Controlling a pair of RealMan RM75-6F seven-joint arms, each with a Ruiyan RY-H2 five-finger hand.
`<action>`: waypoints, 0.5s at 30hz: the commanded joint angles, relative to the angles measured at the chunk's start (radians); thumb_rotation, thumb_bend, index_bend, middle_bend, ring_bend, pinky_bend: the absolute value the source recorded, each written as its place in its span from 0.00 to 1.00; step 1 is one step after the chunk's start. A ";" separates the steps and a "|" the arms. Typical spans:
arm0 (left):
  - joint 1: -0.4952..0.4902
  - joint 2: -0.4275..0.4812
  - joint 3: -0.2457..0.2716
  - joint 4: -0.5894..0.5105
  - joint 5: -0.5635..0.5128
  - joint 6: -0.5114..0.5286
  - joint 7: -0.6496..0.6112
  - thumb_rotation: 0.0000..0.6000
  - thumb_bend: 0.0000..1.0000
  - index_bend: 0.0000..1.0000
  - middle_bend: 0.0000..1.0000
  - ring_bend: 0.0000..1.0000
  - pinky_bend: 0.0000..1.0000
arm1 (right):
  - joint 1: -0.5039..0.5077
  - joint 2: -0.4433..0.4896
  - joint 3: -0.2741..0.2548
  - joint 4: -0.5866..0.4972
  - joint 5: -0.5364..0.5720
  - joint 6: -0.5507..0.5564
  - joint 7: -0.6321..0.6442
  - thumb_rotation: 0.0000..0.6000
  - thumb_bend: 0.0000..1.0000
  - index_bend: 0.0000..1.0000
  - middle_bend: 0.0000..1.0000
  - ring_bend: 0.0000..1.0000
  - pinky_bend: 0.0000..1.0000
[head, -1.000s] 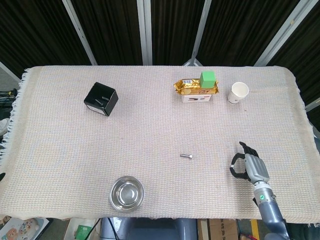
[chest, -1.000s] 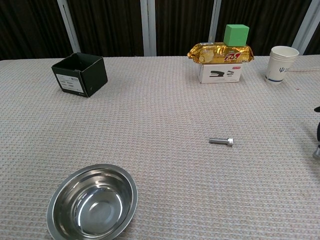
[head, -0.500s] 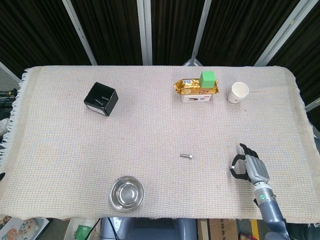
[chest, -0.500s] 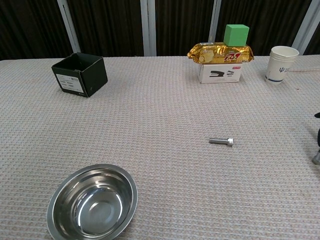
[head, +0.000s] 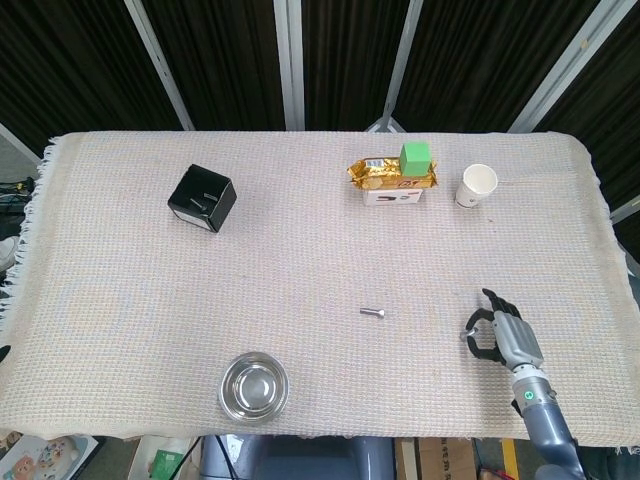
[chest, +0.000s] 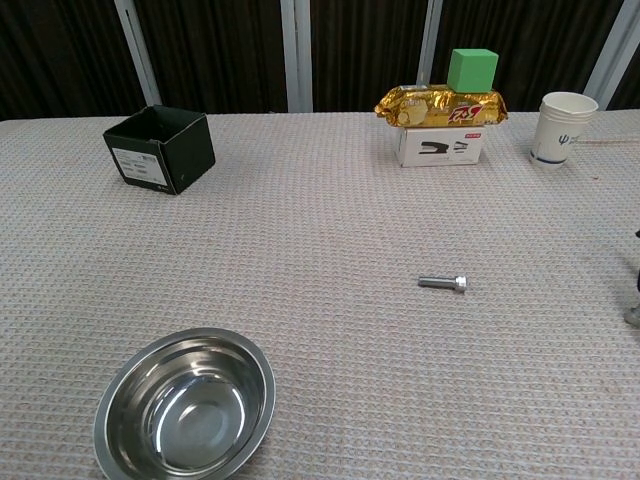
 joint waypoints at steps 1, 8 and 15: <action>0.000 0.000 0.001 -0.001 0.001 0.000 0.001 1.00 0.07 0.18 0.11 0.02 0.05 | 0.003 0.004 -0.002 -0.002 0.006 -0.004 -0.003 1.00 0.43 0.49 0.07 0.03 0.02; 0.001 0.000 0.000 0.000 -0.001 0.002 0.000 1.00 0.07 0.18 0.11 0.02 0.05 | 0.003 0.020 -0.005 -0.023 -0.001 -0.001 0.006 1.00 0.43 0.44 0.07 0.01 0.00; 0.000 0.000 0.002 -0.001 0.003 0.001 0.000 1.00 0.07 0.18 0.11 0.02 0.05 | 0.020 0.029 0.004 -0.072 -0.020 0.023 -0.026 1.00 0.42 0.34 0.06 0.00 0.00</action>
